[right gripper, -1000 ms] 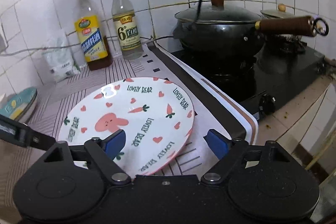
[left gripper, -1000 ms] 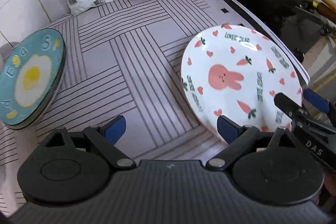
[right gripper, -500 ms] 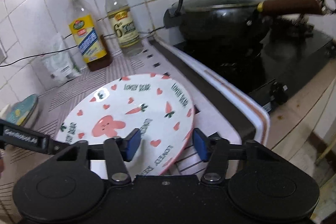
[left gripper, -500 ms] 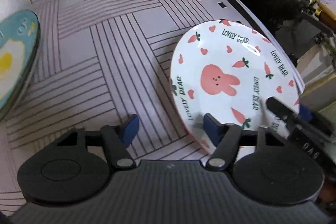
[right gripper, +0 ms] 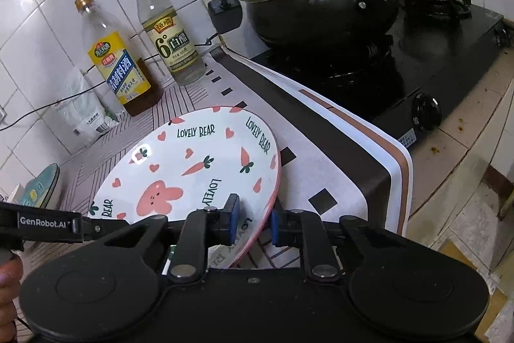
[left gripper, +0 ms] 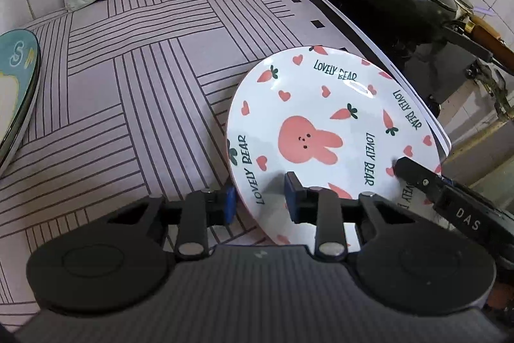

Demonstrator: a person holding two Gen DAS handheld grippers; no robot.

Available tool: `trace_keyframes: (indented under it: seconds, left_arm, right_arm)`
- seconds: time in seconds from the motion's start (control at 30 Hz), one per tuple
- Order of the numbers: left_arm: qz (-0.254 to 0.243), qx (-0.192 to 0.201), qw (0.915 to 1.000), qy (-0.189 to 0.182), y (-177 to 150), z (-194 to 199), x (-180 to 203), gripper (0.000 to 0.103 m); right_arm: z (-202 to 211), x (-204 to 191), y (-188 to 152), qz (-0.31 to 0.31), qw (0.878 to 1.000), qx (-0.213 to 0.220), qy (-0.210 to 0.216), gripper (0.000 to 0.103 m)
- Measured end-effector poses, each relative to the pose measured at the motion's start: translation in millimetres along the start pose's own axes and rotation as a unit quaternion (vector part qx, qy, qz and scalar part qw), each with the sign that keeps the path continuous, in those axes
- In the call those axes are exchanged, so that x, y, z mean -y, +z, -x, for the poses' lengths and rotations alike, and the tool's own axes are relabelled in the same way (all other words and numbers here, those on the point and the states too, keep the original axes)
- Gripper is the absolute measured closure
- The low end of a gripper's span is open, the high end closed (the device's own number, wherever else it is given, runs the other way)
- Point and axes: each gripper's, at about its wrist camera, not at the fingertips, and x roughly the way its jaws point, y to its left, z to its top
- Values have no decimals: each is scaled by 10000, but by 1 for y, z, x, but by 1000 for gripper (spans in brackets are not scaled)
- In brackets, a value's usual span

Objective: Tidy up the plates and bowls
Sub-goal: 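Lift the bunny plate with both grippers and carry it over the Egg plate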

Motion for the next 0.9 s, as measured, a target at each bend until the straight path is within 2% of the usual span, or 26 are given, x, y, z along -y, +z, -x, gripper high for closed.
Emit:
trace_keyframes:
  seconds: [0.17,0.37,0.77,0.9]
  left_arm:
    - [3,-144,9995,-264,4,1,-9,78]
    - [-133,107,9998,76,-1,16,-6,78]
    - [-64,81,9994,324,-17,60,-38,78]
    - [59,-12,9993,367,-21,73,-55,78]
  right_arm:
    - [0,5,3,-97,9998,-95,141,82]
    - [0,-2,3,68,9996,-111,256,82]
    - [1,-38,-7,315,9962,-3,814,82]
    - [0,-57,-3,528,9940,-301,907,81]
